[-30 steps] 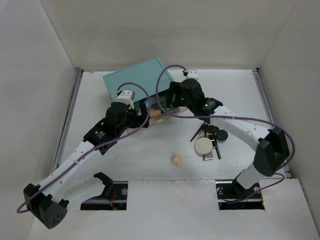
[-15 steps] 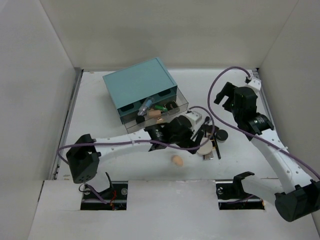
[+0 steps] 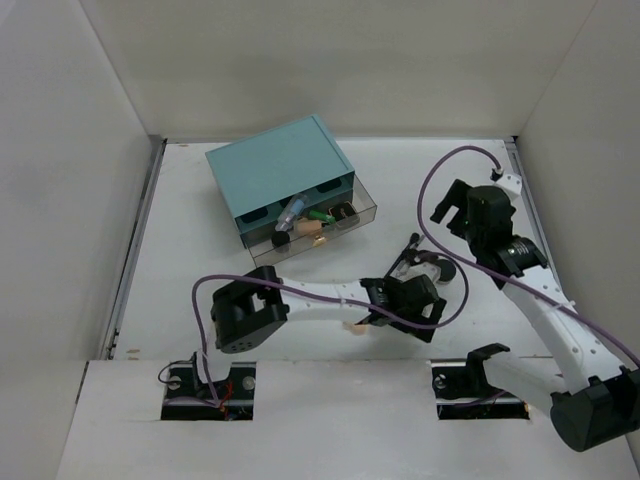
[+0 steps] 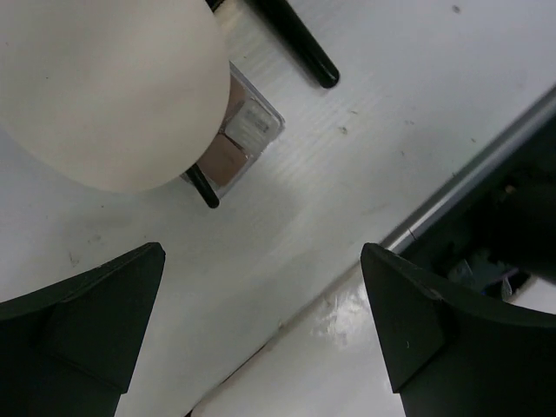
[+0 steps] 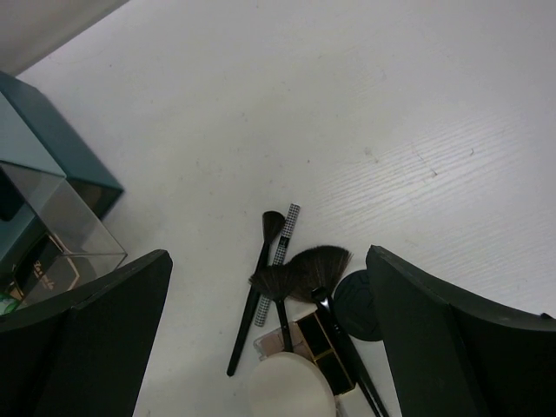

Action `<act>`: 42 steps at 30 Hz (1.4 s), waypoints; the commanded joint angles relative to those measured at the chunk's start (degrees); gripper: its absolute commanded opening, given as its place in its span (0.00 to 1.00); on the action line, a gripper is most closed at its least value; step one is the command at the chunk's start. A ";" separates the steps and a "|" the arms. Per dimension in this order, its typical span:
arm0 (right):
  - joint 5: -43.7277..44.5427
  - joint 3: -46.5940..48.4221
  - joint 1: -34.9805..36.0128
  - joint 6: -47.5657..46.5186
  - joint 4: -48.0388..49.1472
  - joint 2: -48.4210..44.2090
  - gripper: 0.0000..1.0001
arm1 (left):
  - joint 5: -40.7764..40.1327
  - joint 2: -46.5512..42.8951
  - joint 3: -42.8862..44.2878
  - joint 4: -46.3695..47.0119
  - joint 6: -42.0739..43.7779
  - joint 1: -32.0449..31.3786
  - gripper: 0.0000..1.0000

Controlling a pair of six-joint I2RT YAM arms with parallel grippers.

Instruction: Organize the makeup

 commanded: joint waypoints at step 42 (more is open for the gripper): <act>0.79 -2.26 -0.54 1.24 3.63 -6.98 1.00 | -30.46 16.56 18.30 -24.24 -15.78 -3.61 0.50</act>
